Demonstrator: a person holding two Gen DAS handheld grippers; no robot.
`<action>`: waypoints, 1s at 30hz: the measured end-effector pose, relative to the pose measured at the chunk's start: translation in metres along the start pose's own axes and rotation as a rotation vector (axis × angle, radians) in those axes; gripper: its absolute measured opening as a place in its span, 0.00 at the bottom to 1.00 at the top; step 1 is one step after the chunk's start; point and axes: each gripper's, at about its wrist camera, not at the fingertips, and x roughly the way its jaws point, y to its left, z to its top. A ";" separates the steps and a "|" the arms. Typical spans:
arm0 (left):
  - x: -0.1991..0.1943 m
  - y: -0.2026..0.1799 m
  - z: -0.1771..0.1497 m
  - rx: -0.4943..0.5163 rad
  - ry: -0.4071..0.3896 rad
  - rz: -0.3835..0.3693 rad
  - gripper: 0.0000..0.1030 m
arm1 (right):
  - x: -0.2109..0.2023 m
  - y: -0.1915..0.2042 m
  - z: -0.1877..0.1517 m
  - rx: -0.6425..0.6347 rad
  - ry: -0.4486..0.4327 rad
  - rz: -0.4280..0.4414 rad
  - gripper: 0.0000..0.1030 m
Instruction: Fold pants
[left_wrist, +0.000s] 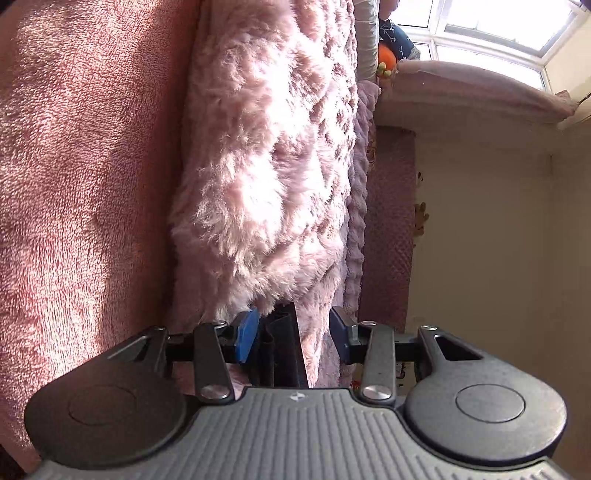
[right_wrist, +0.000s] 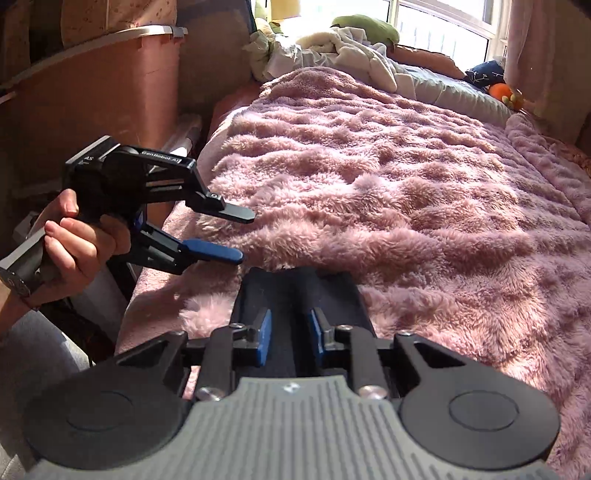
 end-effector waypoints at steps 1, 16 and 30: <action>0.001 0.001 0.001 -0.011 0.009 -0.003 0.46 | 0.000 0.011 -0.005 0.000 0.024 -0.033 0.16; 0.005 0.005 0.000 -0.059 0.028 -0.069 0.46 | -0.035 0.078 -0.070 -0.087 0.138 -0.310 0.15; -0.020 -0.061 -0.052 0.359 0.072 0.019 0.46 | -0.046 0.108 -0.085 -0.182 0.068 -0.366 0.00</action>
